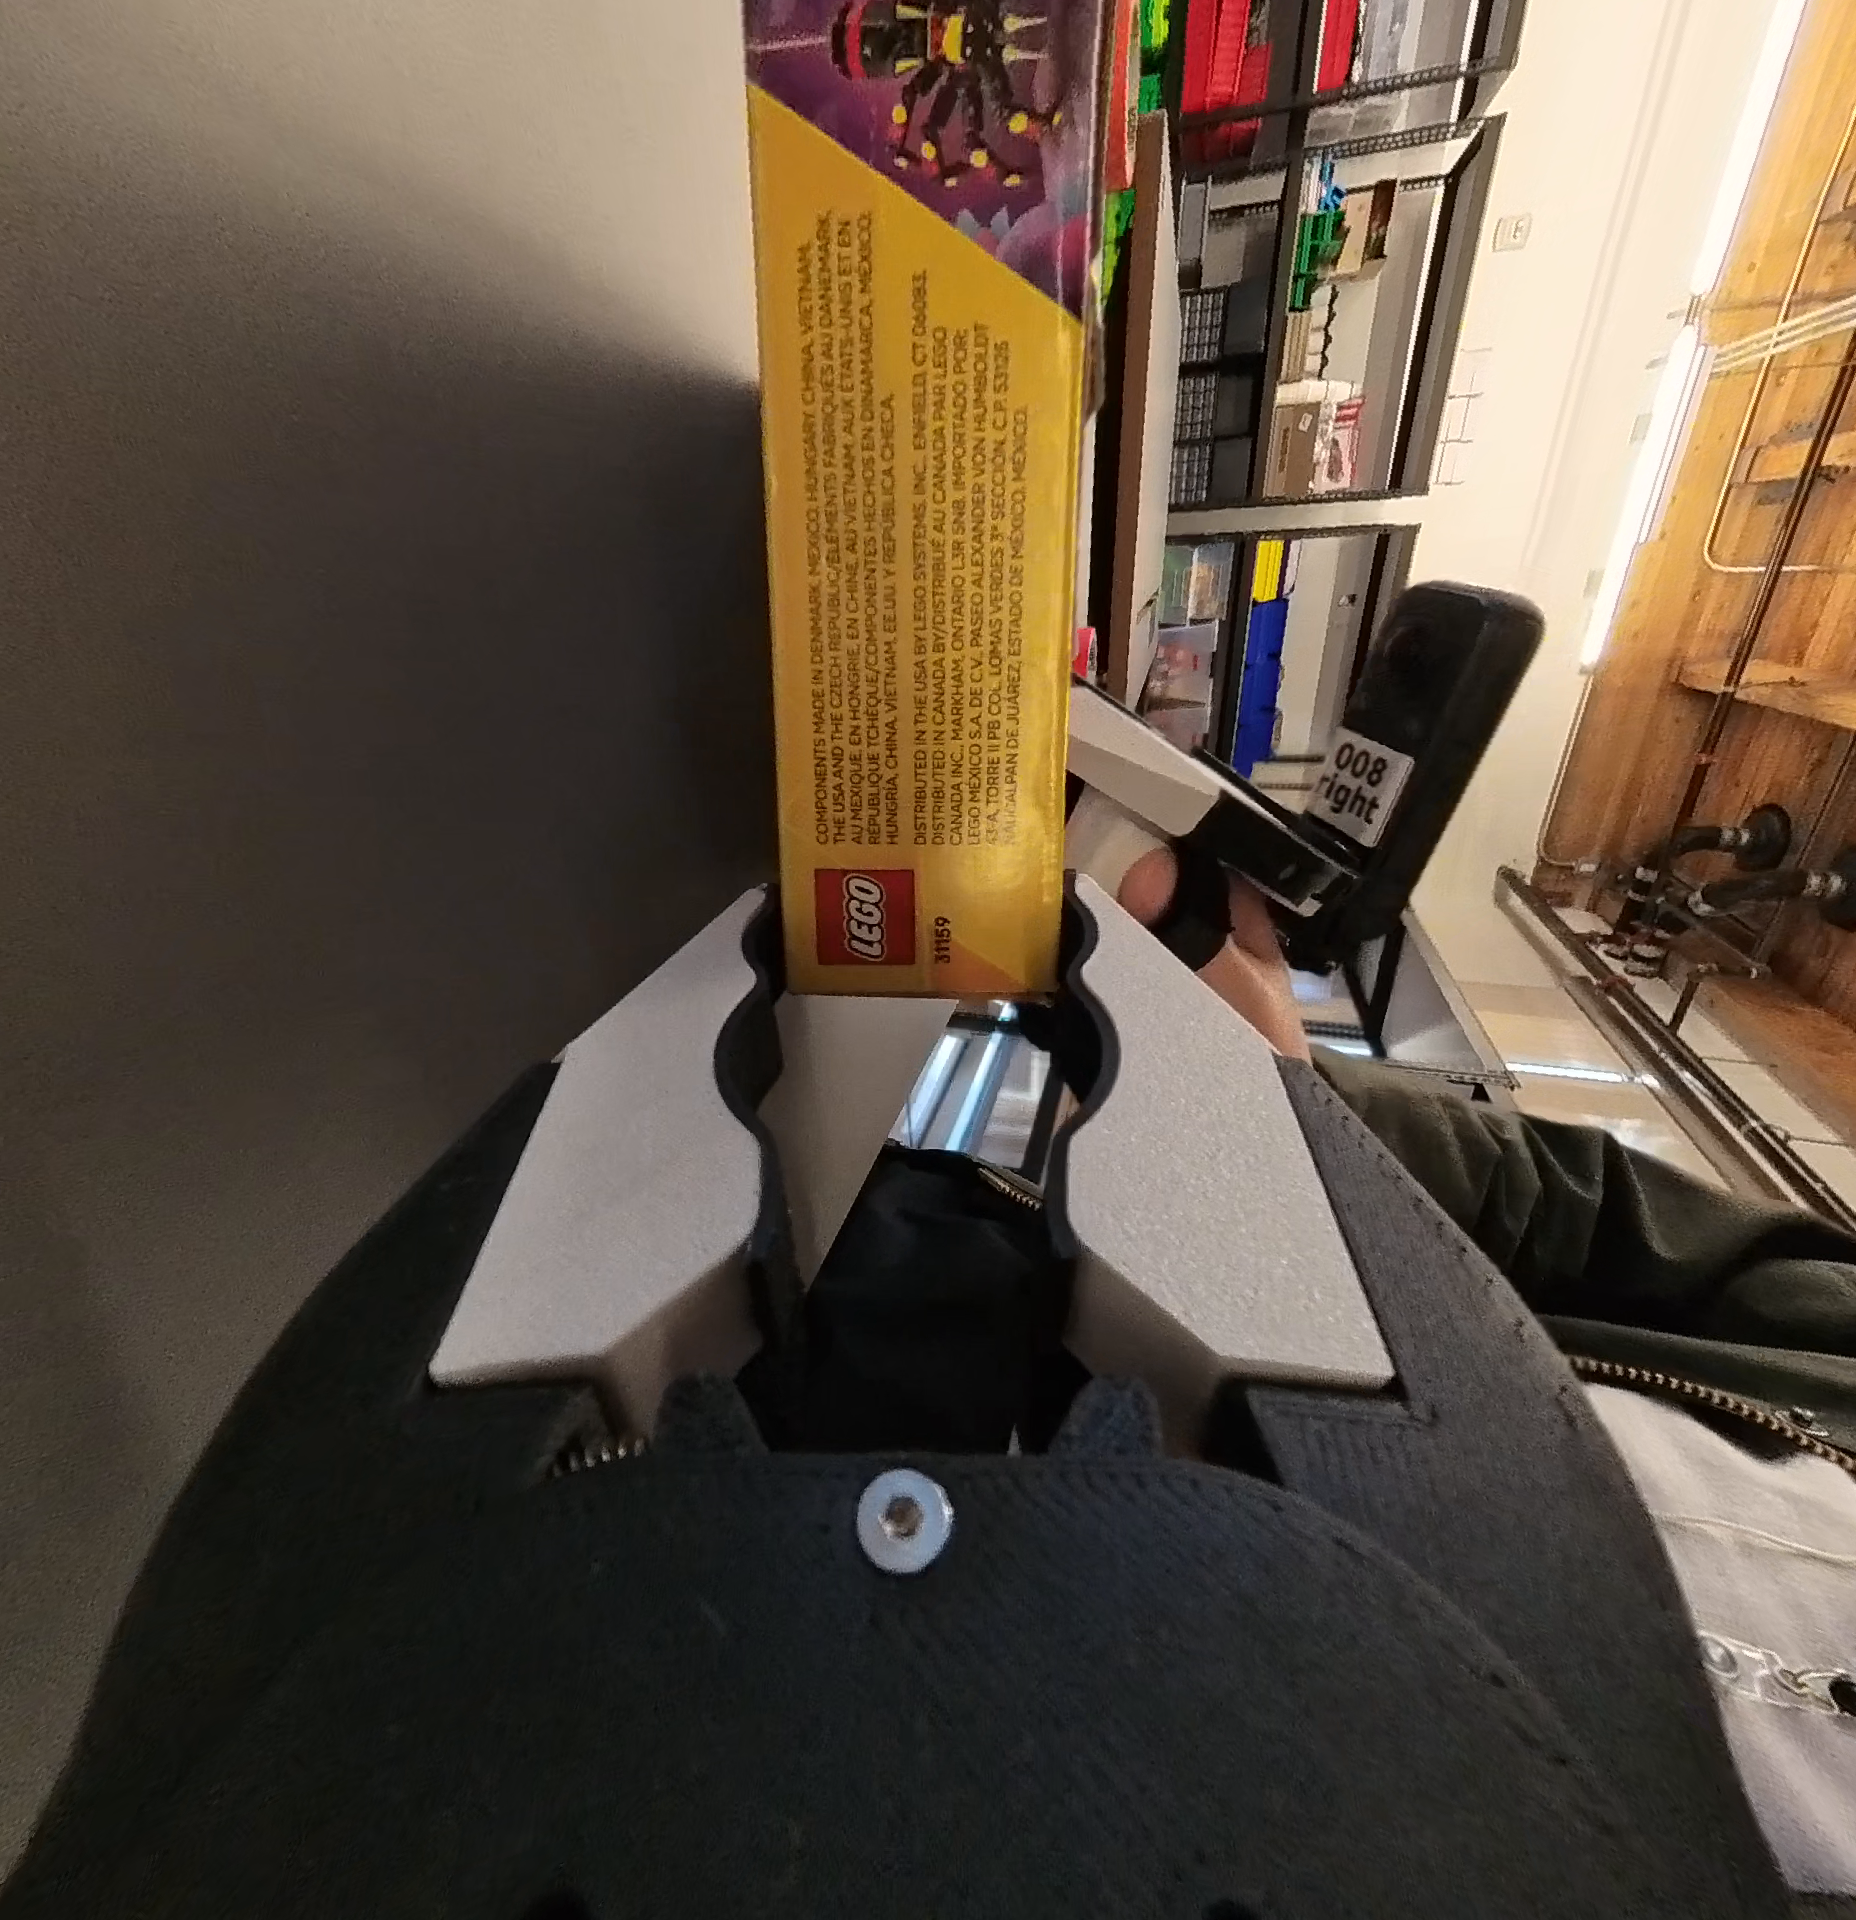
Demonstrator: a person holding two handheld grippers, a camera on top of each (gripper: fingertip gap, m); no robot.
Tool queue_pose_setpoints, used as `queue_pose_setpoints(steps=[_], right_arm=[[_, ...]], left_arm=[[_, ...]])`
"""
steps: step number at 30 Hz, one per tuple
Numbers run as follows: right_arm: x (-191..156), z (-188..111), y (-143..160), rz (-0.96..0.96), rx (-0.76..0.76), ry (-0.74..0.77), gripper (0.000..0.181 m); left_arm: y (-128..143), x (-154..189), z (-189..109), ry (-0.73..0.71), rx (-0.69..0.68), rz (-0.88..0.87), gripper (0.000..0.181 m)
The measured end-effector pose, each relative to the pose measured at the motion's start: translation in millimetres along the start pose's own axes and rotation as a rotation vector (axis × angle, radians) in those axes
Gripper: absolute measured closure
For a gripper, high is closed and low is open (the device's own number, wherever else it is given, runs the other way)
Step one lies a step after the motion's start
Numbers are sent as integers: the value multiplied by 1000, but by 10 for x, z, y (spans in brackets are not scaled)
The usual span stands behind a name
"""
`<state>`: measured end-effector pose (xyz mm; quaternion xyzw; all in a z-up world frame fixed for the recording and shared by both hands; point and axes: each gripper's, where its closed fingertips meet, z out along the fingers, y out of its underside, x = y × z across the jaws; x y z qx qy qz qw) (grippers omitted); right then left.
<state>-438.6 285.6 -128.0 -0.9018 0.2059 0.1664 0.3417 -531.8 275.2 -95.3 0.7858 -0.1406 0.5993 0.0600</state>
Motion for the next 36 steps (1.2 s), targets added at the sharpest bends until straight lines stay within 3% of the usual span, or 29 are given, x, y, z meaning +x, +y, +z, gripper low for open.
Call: queue_pose_setpoints(steps=[5, 6, 8, 9, 11, 14, 16, 19, 23, 26, 29, 32, 34, 36], right_arm=[[-104, -64, -90, -121, 40, -64, 70], [-128, -121, -111, -179, 58, -84, 84], [-304, -288, -135, -327, 92, -198, 149], [-350, -368, -163, -371, 110, -211, 158], [-532, -478, -180, -404, 128, -291, 155], [-756, -461, -18, -305, -4, -446, 133], [-811, -429, 62, -278, -61, -510, 129], [-654, -458, -86, -309, 7, -456, 130], [-635, -669, -342, -470, 101, -503, 123], [-827, -783, -321, -619, 68, -618, 117], [-860, -710, -262, -825, 24, -587, 101], [-902, -717, -262, -841, 11, -633, 102], [-927, -797, -195, -823, -12, -699, 121], [-837, -838, -152, -839, -19, -675, 124]], left_arm=[[12, -4, -15, 4, 3, -4, 131], [14, 0, -16, 2, 1, -2, 131], [18, 3, -20, -1, -2, 1, 131], [20, 4, -23, -1, -4, 2, 131], [28, 4, -25, -1, -6, 4, 131], [42, 7, -25, 0, -10, 8, 131], [55, 15, -24, -4, -20, 15, 131], [57, 43, -44, -24, -42, 50, 131], [18, 116, -138, -85, -104, 161, 131], [1, 191, -193, -145, -179, 264, 131], [25, 277, -187, -211, -260, 362, 131], [99, 367, -126, -274, -340, 452, 131], [160, 406, -74, -322, -381, 467, 131], [231, 439, -26, -359, -413, 478, 131]])
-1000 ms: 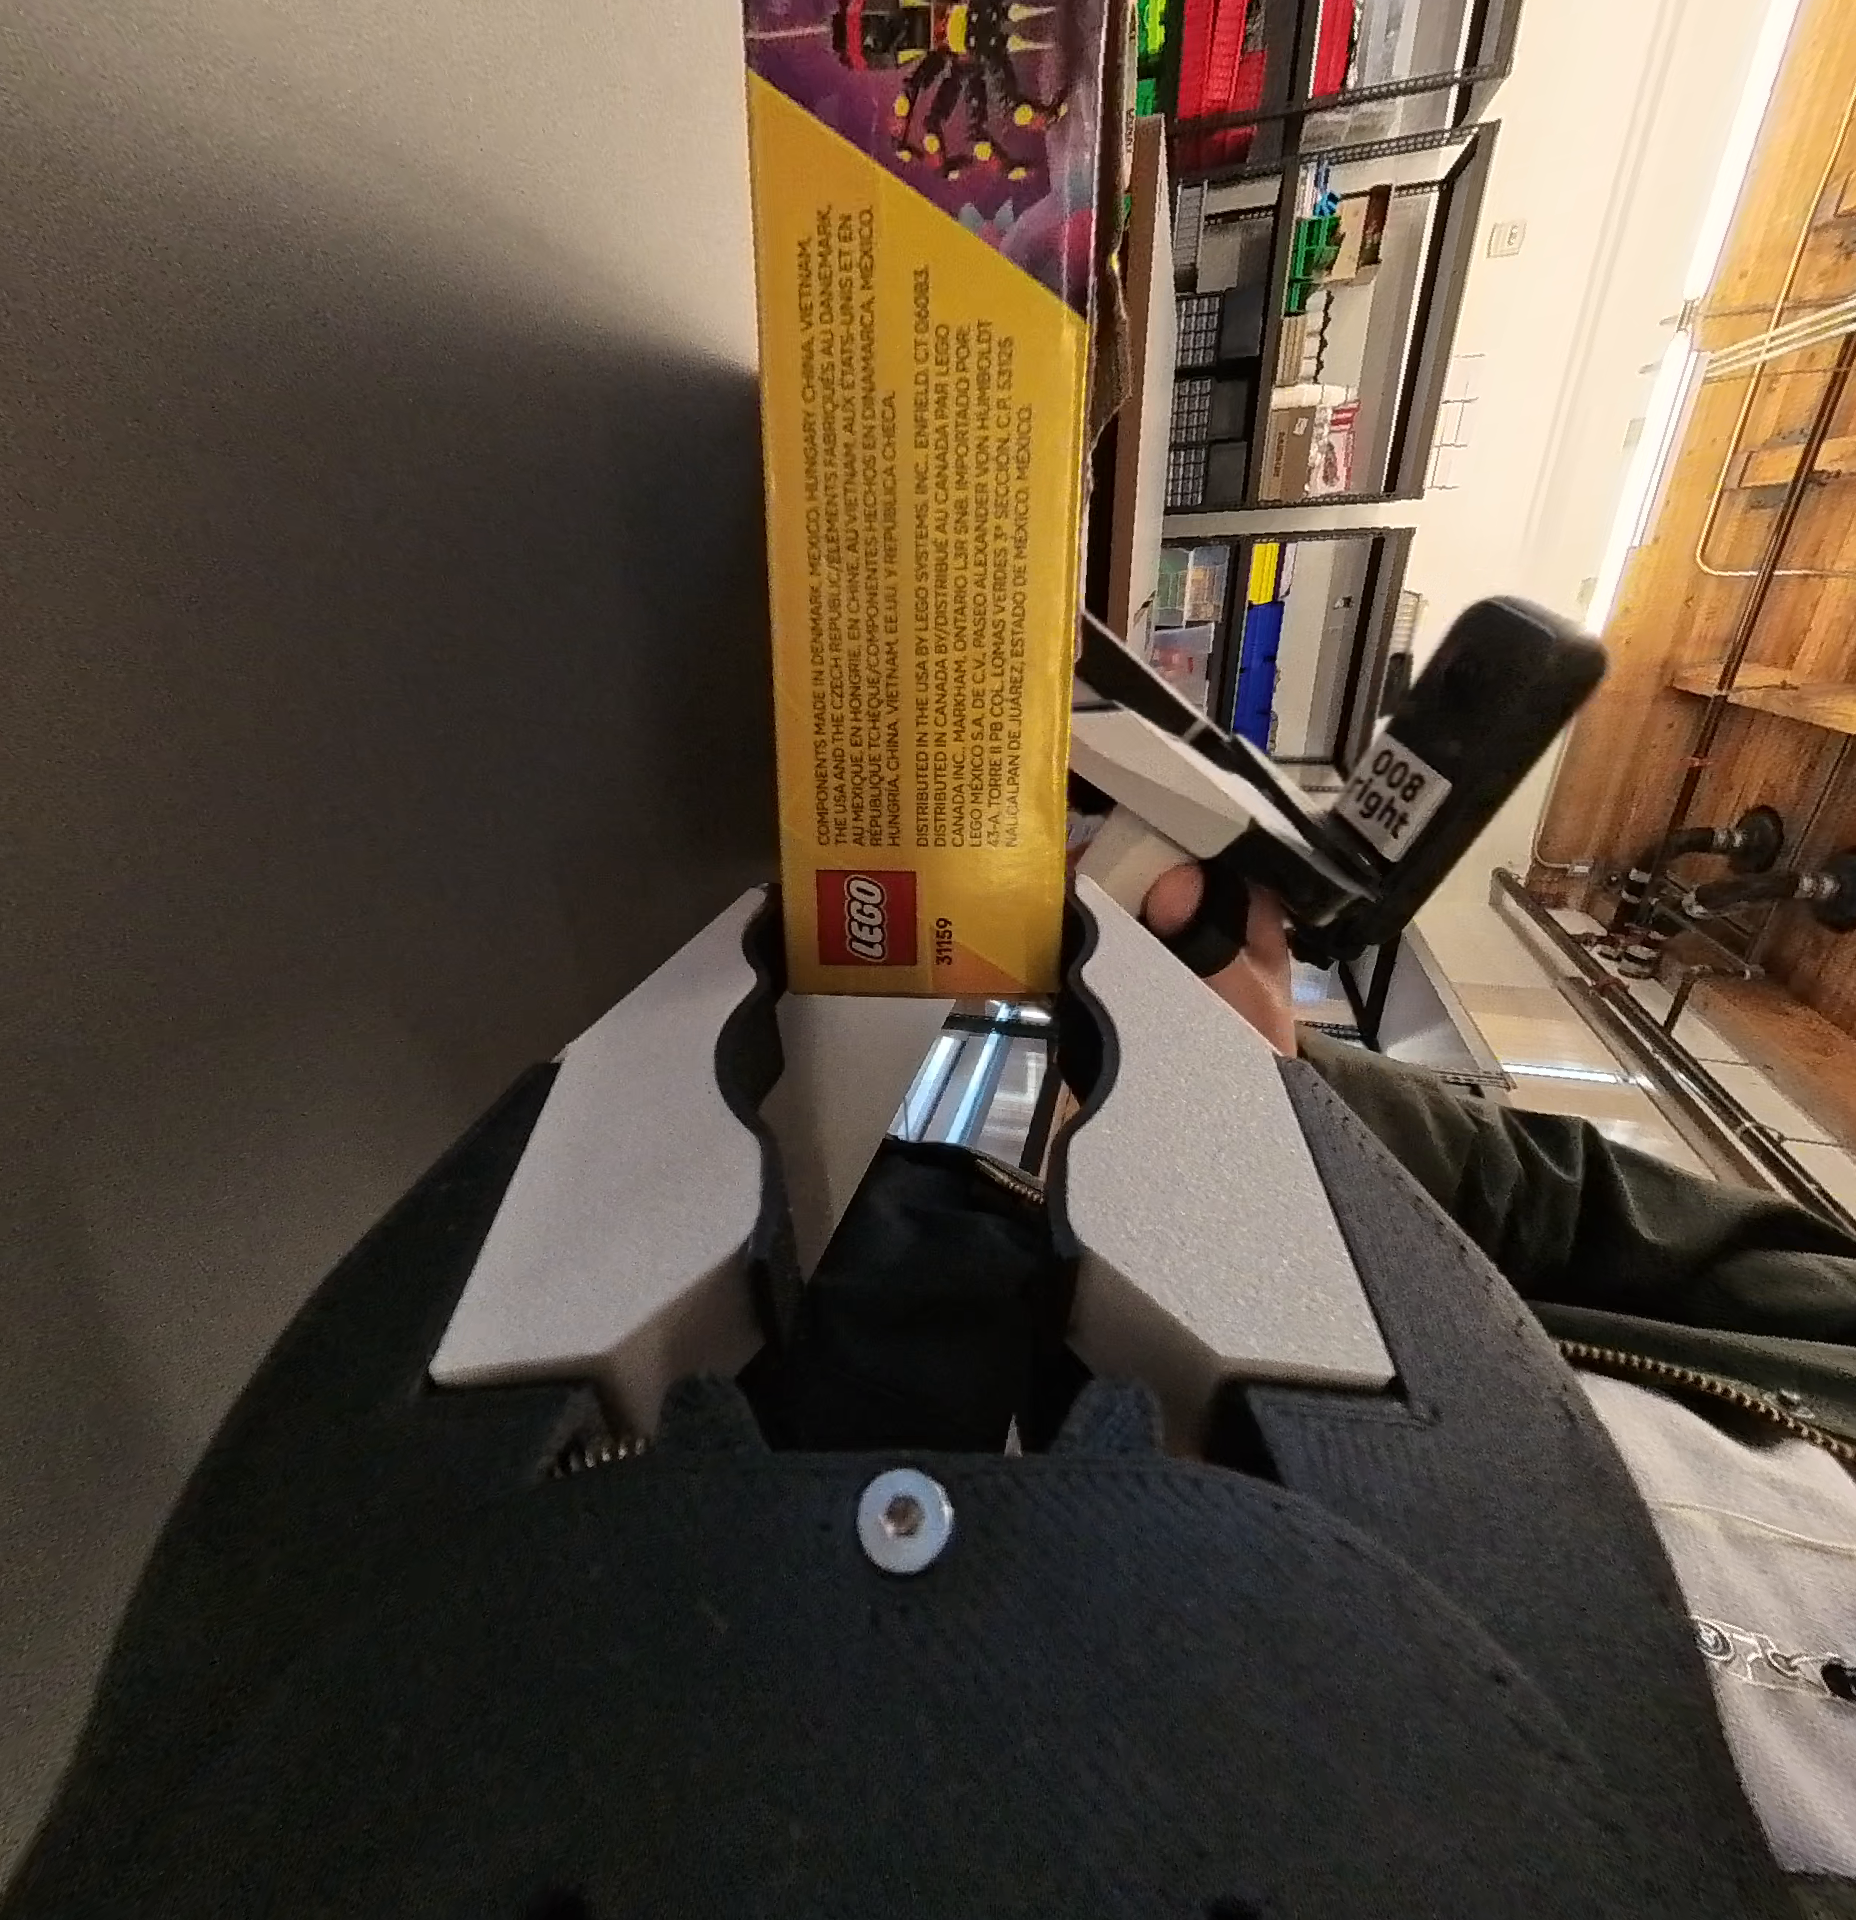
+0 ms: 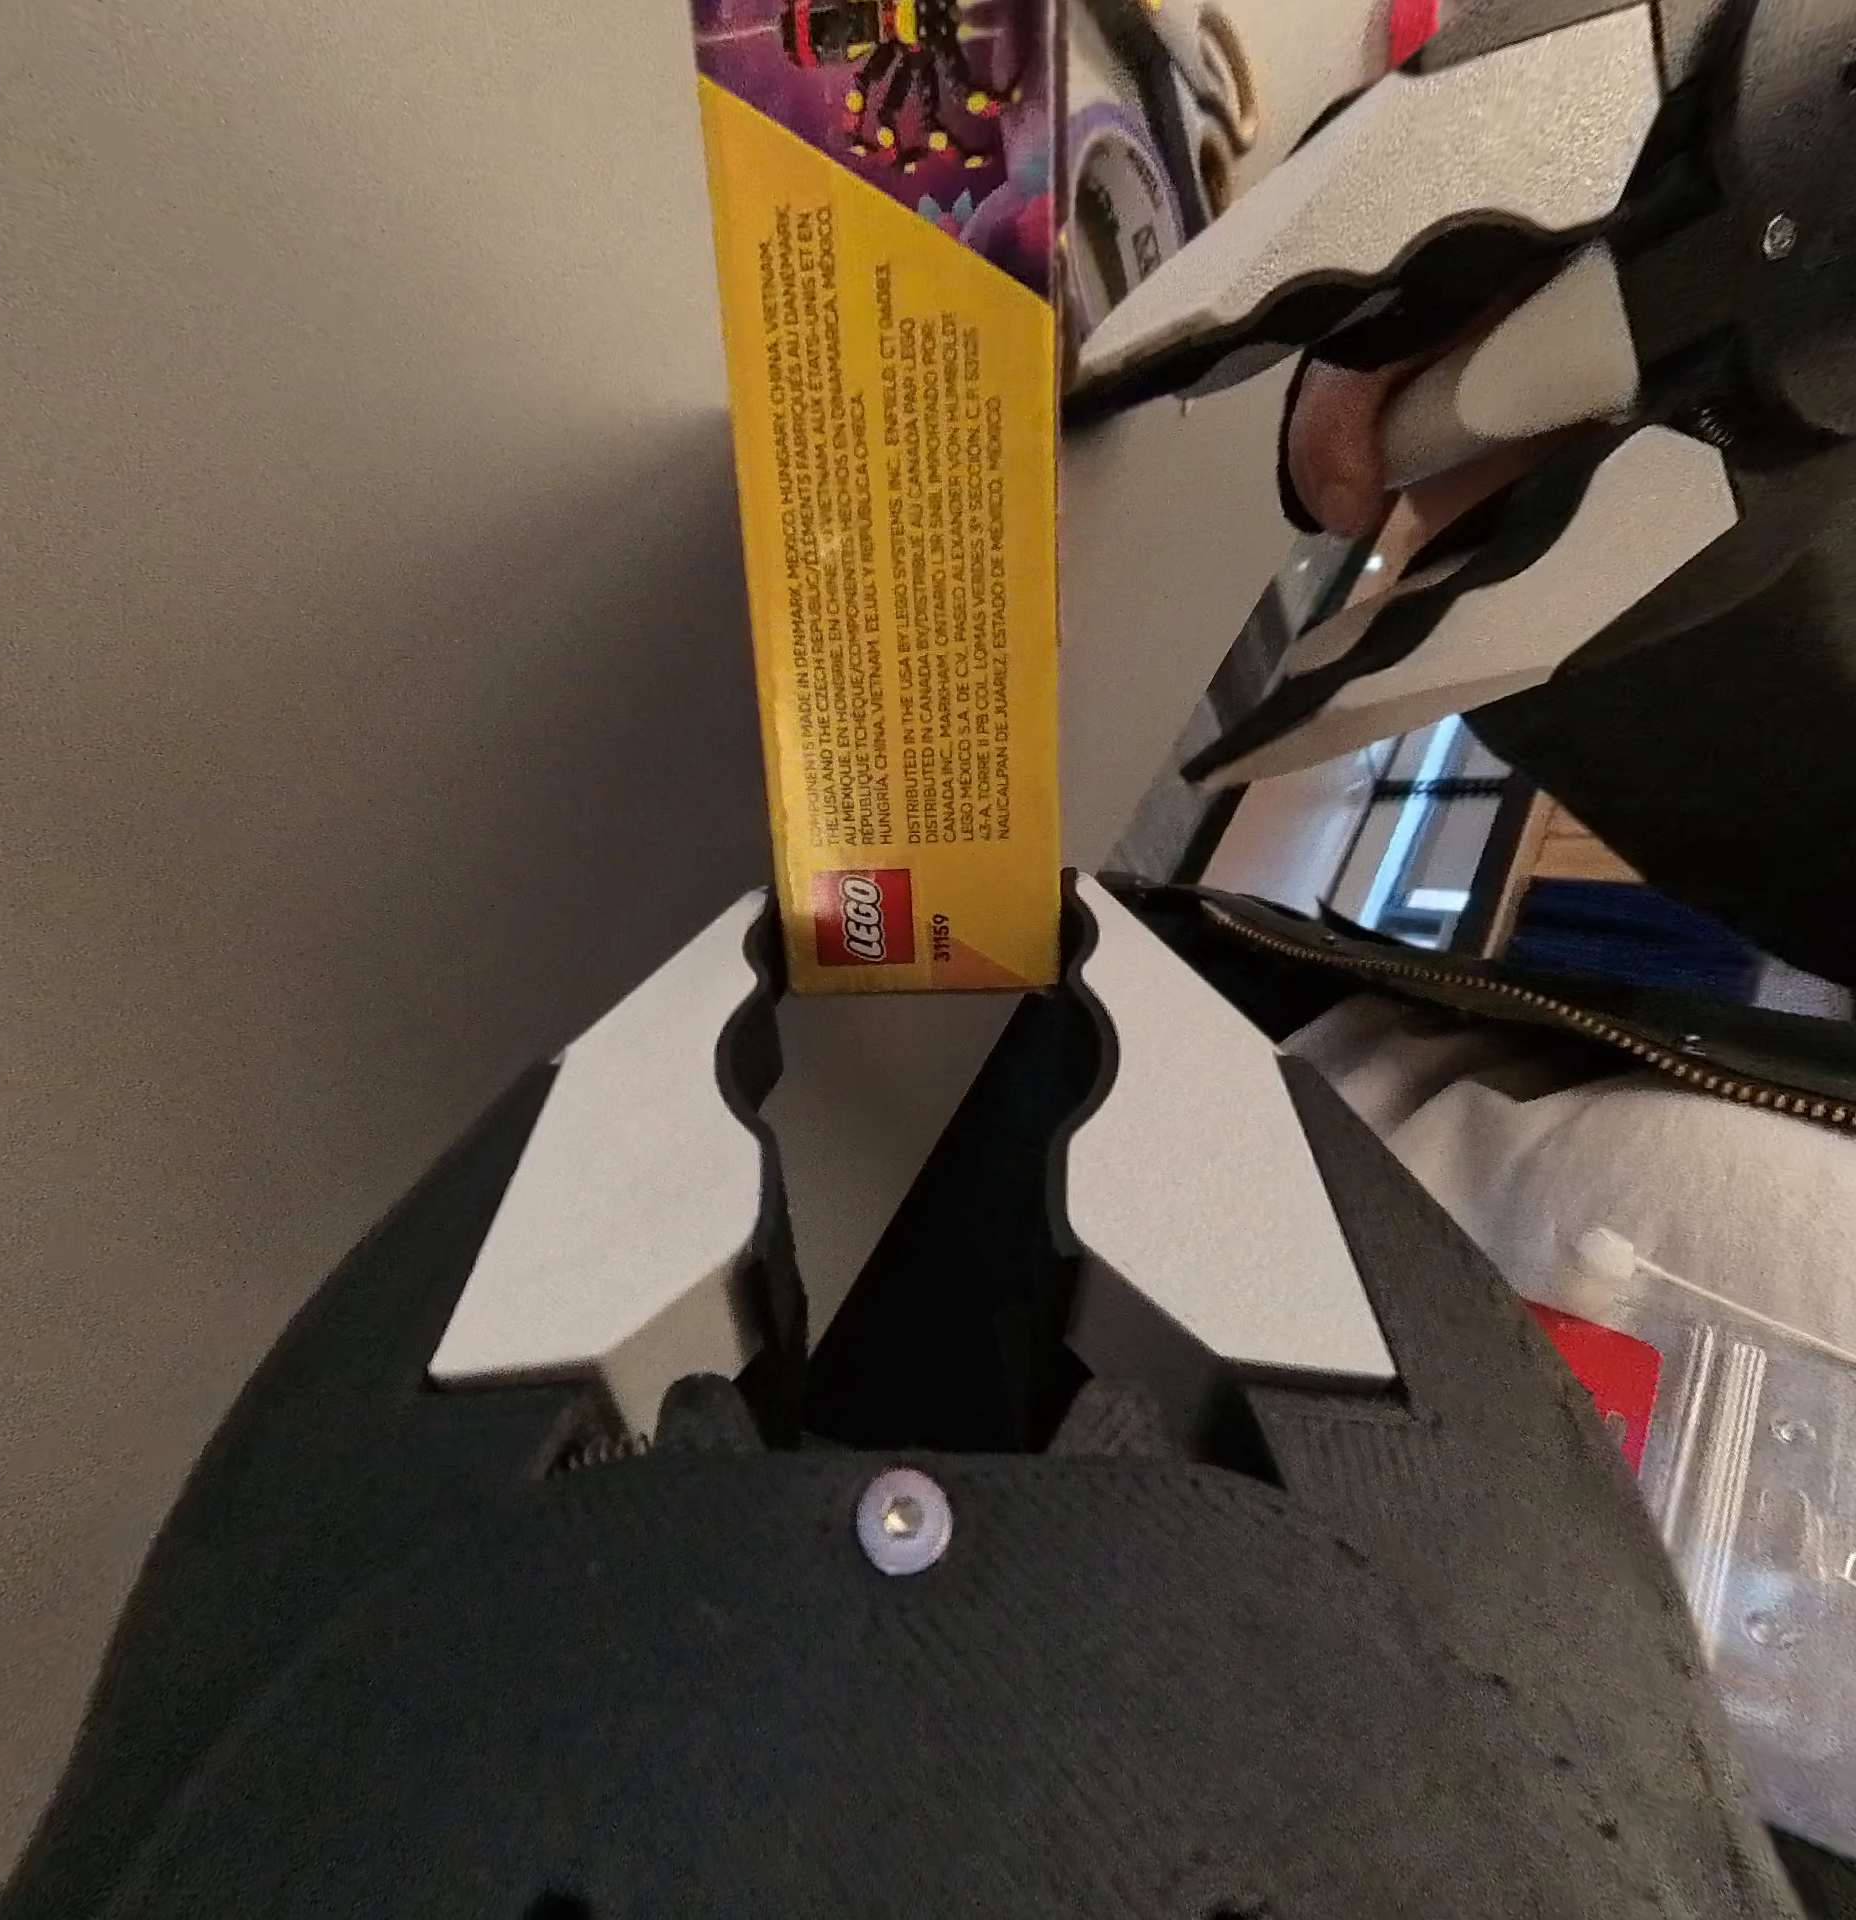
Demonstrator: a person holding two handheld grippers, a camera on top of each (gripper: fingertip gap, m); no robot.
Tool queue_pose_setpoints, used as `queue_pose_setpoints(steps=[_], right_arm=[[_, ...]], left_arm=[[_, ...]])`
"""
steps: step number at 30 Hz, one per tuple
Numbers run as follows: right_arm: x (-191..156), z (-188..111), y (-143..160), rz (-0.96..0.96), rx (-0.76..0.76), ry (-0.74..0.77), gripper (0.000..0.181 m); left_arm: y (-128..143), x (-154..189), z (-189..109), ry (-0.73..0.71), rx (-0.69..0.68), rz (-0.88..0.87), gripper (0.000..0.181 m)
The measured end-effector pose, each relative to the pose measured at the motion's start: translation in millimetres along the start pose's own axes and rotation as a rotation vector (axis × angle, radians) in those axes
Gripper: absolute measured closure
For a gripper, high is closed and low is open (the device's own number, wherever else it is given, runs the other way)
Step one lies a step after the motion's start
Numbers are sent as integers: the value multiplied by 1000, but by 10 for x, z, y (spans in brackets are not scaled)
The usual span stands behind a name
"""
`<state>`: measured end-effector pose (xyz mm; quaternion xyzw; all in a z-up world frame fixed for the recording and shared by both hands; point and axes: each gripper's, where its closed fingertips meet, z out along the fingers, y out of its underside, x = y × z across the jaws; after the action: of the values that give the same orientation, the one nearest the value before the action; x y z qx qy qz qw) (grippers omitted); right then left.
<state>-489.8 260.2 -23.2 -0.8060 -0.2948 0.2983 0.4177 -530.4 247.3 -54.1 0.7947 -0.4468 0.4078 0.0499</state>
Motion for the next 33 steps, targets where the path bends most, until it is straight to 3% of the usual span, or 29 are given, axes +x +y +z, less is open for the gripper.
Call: queue_pose_setpoints(steps=[6, 9, 13, 16, 20, 24, 29, 33], right_arm=[[-132, -308, 227, 47, -27, -23, 146], [-119, -345, 256, 172, 30, -63, 147], [-11, -313, 314, 257, 14, -121, 166], [-9, -205, 431, 360, -92, -248, 179], [-13, -105, 566, 439, -211, -390, 181], [92, -45, 642, 418, -301, -415, 181], [109, 39, 758, 463, -461, -475, 181], [102, 76, 910, 482, -621, -487, 181]], left_arm=[[96, 218, 127, -36, -98, 111, 131], [81, 232, 176, 13, -92, 112, 131], [67, 183, 229, 151, 3, 48, 131], [189, 127, 308, 290, 26, -36, 131], [243, 31, 393, 404, 132, -138, 131], [119, -138, 434, 457, 301, -238, 131], [199, -341, 554, 419, 295, -284, 130], [166, -516, 384, 289, 340, -286, 127]])
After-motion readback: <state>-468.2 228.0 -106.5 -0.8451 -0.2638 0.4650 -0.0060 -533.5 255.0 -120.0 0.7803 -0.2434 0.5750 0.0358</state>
